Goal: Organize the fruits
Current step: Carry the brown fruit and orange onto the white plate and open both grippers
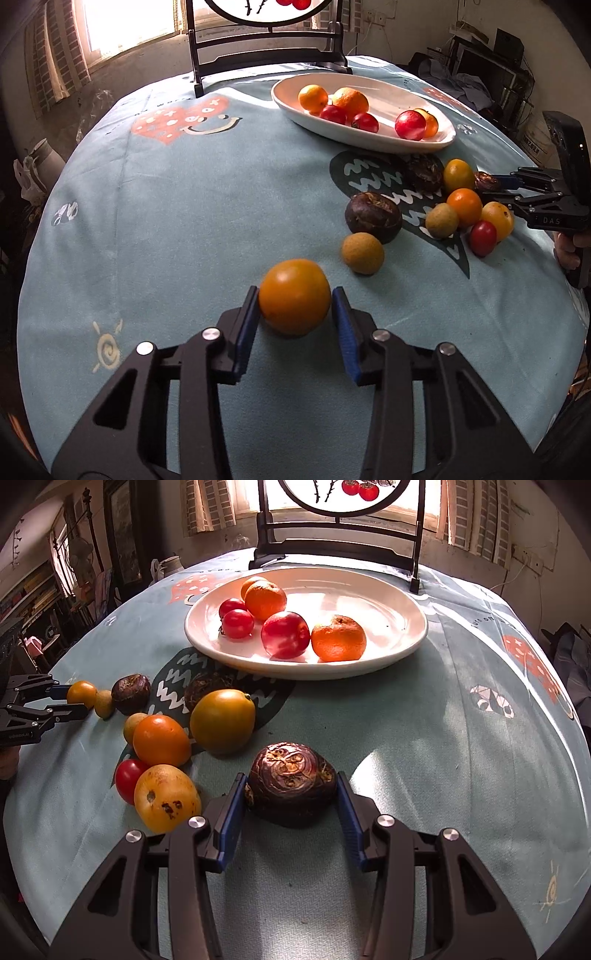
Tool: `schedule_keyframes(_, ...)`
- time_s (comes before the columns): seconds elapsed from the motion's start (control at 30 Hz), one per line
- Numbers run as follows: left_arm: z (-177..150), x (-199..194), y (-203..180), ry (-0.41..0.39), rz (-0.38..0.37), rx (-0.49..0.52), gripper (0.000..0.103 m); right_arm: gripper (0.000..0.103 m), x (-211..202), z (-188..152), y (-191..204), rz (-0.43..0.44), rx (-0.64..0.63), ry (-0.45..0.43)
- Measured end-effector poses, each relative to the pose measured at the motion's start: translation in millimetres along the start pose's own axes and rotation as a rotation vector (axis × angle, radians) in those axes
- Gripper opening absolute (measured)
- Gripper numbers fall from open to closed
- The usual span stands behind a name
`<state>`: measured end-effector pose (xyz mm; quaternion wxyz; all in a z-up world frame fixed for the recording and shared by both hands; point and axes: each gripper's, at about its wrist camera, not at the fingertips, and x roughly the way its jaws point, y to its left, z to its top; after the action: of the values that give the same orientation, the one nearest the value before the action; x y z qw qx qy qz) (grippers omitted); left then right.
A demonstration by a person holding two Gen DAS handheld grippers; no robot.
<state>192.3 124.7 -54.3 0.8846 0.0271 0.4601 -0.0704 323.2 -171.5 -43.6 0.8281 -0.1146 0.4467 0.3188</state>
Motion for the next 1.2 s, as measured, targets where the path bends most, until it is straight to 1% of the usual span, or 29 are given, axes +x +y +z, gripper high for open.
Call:
schedule_keyframes(0.07,0,1,4,0.001,-0.011,-0.017,0.040,0.047,0,0,0,0.000,0.001,0.000)
schedule_keyframes(0.13,1,1,6,-0.001,-0.015,-0.028,0.037,0.047,-1,0,-2,0.015,0.013,0.000)
schedule_keyframes(0.2,2,1,8,-0.004,-0.024,-0.043,0.037,0.047,-4,0,-9,0.066,0.054,-0.001)
schedule_keyframes(0.27,3,1,11,-0.009,-0.033,-0.069,0.037,0.047,-10,2,-16,0.107,0.099,-0.025)
schedule_keyframes(0.33,5,-1,15,-0.030,-0.014,-0.101,0.037,0.047,-15,3,-24,0.136,0.148,-0.048)
schedule_keyframes(0.4,8,-8,15,-0.076,0.029,-0.131,0.037,0.047,-19,4,-33,0.169,0.197,-0.065)
schedule_keyframes(0.47,11,-19,11,-0.134,0.023,-0.164,0.037,0.047,-20,5,-39,0.225,0.237,-0.076)
schedule_keyframes(0.53,17,-29,3,-0.190,-0.007,-0.200,0.037,0.047,-23,6,-41,0.269,0.264,-0.104)
schedule_keyframes(0.6,30,-34,-6,-0.229,-0.071,-0.247,0.037,0.048,-28,8,-44,0.288,0.285,-0.147)
schedule_keyframes(0.63,40,-34,-11,-0.239,-0.102,-0.270,0.037,0.048,-30,8,-46,0.279,0.296,-0.170)
schedule_keyframes(0.7,64,-30,-21,-0.249,-0.114,-0.303,0.037,0.048,-35,9,-51,0.256,0.312,-0.211)
schedule_keyframes(0.73,77,-25,-27,-0.250,-0.107,-0.306,0.037,0.048,-37,10,-53,0.241,0.320,-0.230)
schedule_keyframes(0.8,105,-12,-38,-0.236,-0.091,-0.314,0.037,0.048,-41,15,-57,0.182,0.323,-0.287)
schedule_keyframes(0.9,138,9,-51,-0.238,-0.036,-0.300,0.037,0.048,-38,36,-60,0.142,0.330,-0.353)
schedule_keyframes(0.97,150,27,-51,-0.217,-0.034,-0.310,0.037,0.047,-24,55,-62,0.100,0.321,-0.357)
schedule_keyframes(1.03,155,45,-48,-0.161,-0.031,-0.314,0.037,0.047,-3,74,-62,0.064,0.312,-0.334)
schedule_keyframes(1.07,155,52,-48,-0.139,-0.015,-0.303,0.037,0.047,6,81,-63,0.063,0.312,-0.321)
schedule_keyframes(1.13,156,59,-47,-0.125,0.025,-0.281,0.037,0.048,21,93,-66,0.080,0.316,-0.296)
schedule_keyframes(1.2,158,64,-43,-0.117,0.034,-0.278,0.037,0.048,30,102,-66,0.074,0.308,-0.292)
